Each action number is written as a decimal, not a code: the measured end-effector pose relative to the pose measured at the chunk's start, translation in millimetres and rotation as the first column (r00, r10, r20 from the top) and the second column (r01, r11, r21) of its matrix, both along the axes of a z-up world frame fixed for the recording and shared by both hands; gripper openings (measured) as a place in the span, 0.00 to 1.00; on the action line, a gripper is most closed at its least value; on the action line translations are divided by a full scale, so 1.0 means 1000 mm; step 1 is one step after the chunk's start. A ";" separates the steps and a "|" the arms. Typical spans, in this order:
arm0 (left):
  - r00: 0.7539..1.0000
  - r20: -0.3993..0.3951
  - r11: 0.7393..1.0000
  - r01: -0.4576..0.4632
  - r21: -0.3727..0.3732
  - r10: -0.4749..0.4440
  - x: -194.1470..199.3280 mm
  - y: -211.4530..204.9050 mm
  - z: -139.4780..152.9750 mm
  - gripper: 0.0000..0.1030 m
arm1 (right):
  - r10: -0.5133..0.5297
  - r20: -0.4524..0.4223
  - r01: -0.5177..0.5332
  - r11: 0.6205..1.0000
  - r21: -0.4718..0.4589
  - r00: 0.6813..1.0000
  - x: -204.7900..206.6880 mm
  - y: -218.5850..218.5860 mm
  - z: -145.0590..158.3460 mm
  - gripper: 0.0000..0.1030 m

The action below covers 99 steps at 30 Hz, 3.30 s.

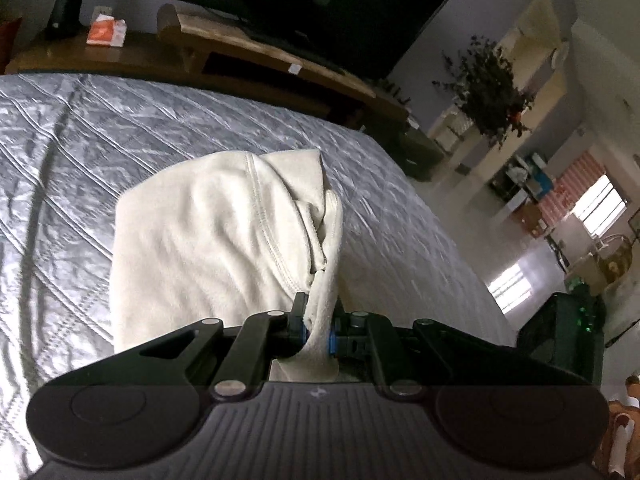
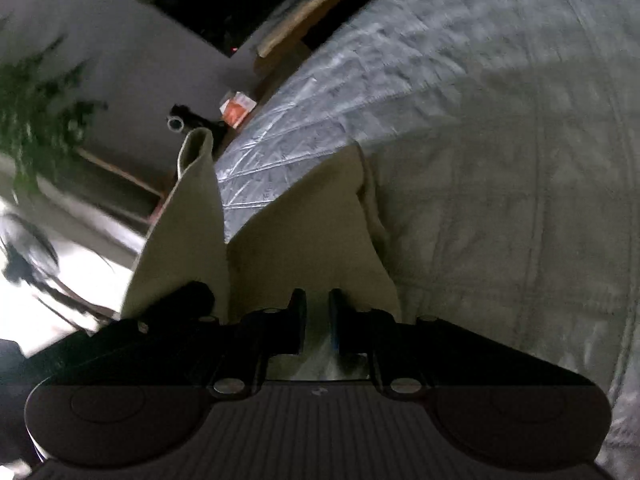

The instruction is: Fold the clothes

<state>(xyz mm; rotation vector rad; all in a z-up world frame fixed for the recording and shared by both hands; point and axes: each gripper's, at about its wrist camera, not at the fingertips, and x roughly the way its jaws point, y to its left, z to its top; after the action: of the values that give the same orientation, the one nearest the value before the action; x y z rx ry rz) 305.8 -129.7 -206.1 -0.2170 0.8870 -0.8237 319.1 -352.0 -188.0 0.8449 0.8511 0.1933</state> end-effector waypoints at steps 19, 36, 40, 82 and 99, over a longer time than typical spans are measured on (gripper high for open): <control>0.994 -0.053 0.996 0.094 -0.007 -0.094 -0.002 -0.011 -0.013 0.14 | -0.180 0.055 0.183 0.982 -0.047 0.982 -0.008 -0.024 0.009 0.15; 0.994 0.086 0.998 0.065 -0.005 -0.065 -0.007 0.035 0.020 0.33 | -0.234 0.206 0.255 0.963 -0.082 0.950 -0.017 -0.035 0.035 0.70; 0.991 0.049 0.988 -0.128 0.085 0.124 0.019 0.057 0.008 0.24 | -0.159 0.152 0.183 0.970 -0.163 0.976 -0.006 -0.021 0.032 0.71; 0.985 0.110 0.945 -0.163 0.285 0.137 0.011 0.076 -0.020 0.46 | 0.295 0.138 -0.269 0.947 -0.177 0.945 0.047 0.024 0.021 1.00; 0.985 0.145 0.941 -0.132 0.312 0.090 0.018 0.066 -0.023 0.52 | 0.294 0.080 -0.297 0.954 0.030 0.952 0.057 0.013 0.003 0.51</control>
<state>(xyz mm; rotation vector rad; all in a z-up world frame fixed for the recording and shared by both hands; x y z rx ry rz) 323.6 -63.7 -229.0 0.0715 0.8647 -0.5710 375.8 -338.6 -184.7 0.7408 0.9038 0.5050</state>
